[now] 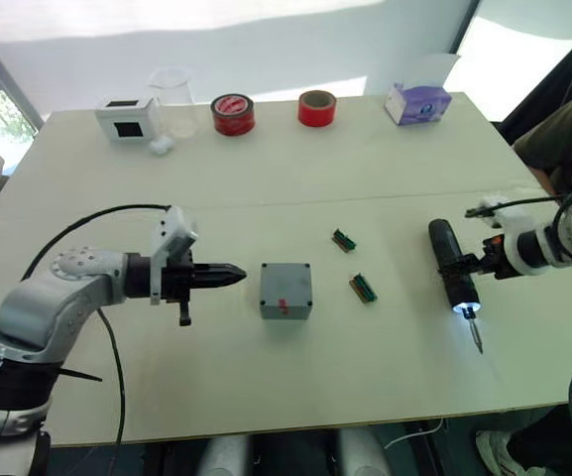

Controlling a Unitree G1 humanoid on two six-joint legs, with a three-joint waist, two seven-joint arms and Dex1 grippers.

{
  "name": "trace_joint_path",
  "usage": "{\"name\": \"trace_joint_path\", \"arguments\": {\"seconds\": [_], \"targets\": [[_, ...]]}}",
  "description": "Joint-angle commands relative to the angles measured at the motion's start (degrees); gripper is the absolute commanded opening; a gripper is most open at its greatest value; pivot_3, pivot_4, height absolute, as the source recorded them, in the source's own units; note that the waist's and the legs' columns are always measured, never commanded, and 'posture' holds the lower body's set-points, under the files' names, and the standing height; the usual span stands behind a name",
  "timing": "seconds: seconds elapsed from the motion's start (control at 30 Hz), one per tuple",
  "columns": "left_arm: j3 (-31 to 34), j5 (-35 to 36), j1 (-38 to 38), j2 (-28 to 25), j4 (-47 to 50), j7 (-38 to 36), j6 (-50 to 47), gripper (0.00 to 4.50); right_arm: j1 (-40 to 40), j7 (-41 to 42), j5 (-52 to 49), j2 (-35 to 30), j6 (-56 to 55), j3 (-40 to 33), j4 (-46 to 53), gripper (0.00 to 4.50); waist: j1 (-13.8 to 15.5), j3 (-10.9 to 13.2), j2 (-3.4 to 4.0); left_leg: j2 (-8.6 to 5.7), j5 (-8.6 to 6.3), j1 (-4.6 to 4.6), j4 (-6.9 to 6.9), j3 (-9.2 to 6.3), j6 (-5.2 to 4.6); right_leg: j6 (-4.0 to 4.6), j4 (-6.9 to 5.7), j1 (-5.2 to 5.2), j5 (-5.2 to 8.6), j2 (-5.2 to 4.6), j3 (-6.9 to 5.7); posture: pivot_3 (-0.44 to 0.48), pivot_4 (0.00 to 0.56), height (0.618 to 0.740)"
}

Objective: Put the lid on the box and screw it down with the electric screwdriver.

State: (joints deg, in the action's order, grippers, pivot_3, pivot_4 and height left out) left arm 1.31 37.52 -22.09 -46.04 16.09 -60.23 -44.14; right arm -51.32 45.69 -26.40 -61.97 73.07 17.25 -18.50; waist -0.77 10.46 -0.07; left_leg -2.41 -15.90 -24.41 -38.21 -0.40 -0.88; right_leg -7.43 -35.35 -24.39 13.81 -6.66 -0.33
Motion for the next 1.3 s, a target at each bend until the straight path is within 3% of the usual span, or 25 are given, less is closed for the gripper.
{"name": "trace_joint_path", "arguments": {"seconds": [0.03, 0.07, 0.17, 0.23, 0.33, 0.6, 0.9, 1.1, 1.3], "targets": [[1.18, -1.33, 0.47, -0.48, -0.31, 0.54, 1.90, 0.00, -2.12, 1.20, 1.75, -1.67, -3.55, -4.15, 6.29, 4.43, -0.03, 0.01, 0.01, 0.00, 0.00, 0.00, 0.00, 0.01, 0.00, 0.00, -0.01, -0.01, 0.00, 0.00, 0.01, 0.000, 0.150, 0.740], [0.50, -2.50, 0.81, -0.48, -0.83, 0.81, 2.68, 0.00, -0.75, 1.98, 3.25, -2.75, -8.42, -4.26, 11.36, 4.43, 0.03, 0.01, 0.01, 0.01, 0.00, 0.00, 0.01, 0.01, 0.01, 0.00, -0.01, -0.02, 0.00, 0.01, 0.01, 0.000, 0.150, 0.740], [-1.14, -5.75, 1.96, 0.38, -2.32, 1.75, 5.62, 0.00, 4.54, 4.79, -2.02, -1.63, -9.61, -8.53, 28.02, 4.43, 0.12, 0.01, 0.04, 0.01, 0.01, 0.00, 0.04, 0.01, 0.03, 0.00, 0.01, -0.03, 0.00, 0.02, 0.02, 0.000, 0.150, 0.740], [-4.19, -10.29, 2.32, 1.08, -4.00, 2.51, 9.36, 0.00, 12.00, 5.00, -9.66, 1.91, -5.33, -10.79, 42.15, 4.43, 0.35, -0.04, -0.05, 0.04, 0.01, -0.01, 0.05, -0.02, 0.02, 0.00, 0.00, -0.03, 0.01, 0.04, 0.01, 0.000, 0.150, 0.740], [-7.17, -13.74, 1.75, 2.68, -5.82, 2.94, 12.11, 0.00, 19.97, 1.84, -12.33, 6.39, -3.70, -11.20, 52.41, 4.43, 0.82, -0.08, -0.15, 0.08, 0.00, -0.01, 0.01, -0.14, 0.01, 0.01, 0.00, 0.06, 0.01, 0.10, -0.02, 0.000, 0.150, 0.740], [-10.96, -17.62, 0.17, 6.78, -8.17, 3.10, 15.21, 0.00, 23.12, -6.22, -10.67, 15.79, -1.85, -6.11, 53.97, 4.43, 1.48, -0.17, -0.29, -0.11, 0.01, 0.05, -0.15, -0.12, 0.01, 0.06, -0.12, 0.10, -0.13, -0.08, 0.02, 0.000, 0.150, 0.740], [-14.51, -21.74, -4.24, 10.56, -14.28, 1.56, 19.41, 0.00, 21.13, -8.15, -10.99, 21.69, 0.60, -1.76, 51.51, 4.43, 1.47, -0.17, -0.30, -0.11, 0.05, 0.05, -0.15, -0.12, 0.06, 0.06, -0.23, 0.07, -0.13, -0.04, 0.01, 0.000, 0.150, 0.740], [-14.73, -23.61, -7.40, 13.05, -19.39, 0.60, 22.64, 0.00, 20.61, -9.67, -13.74, 27.26, 4.80, -3.26, 52.09, 4.43, 1.34, -0.17, -0.30, -0.10, 0.06, 0.05, -0.15, -0.12, 0.07, 0.06, -0.30, 0.05, -0.13, 0.00, 0.01, 0.000, 0.150, 0.740], [-13.39, -24.69, -8.12, 13.33, -21.82, 1.11, 23.98, 0.00, 21.27, -10.69, -15.11, 26.67, 7.36, -6.15, 54.22, 4.43, 1.37, -0.17, -0.30, -0.12, 0.05, 0.05, -0.21, -0.12, 0.06, 0.06, -0.56, 0.04, -0.13, 0.00, 0.01, 0.000, 0.150, 0.740]]}}
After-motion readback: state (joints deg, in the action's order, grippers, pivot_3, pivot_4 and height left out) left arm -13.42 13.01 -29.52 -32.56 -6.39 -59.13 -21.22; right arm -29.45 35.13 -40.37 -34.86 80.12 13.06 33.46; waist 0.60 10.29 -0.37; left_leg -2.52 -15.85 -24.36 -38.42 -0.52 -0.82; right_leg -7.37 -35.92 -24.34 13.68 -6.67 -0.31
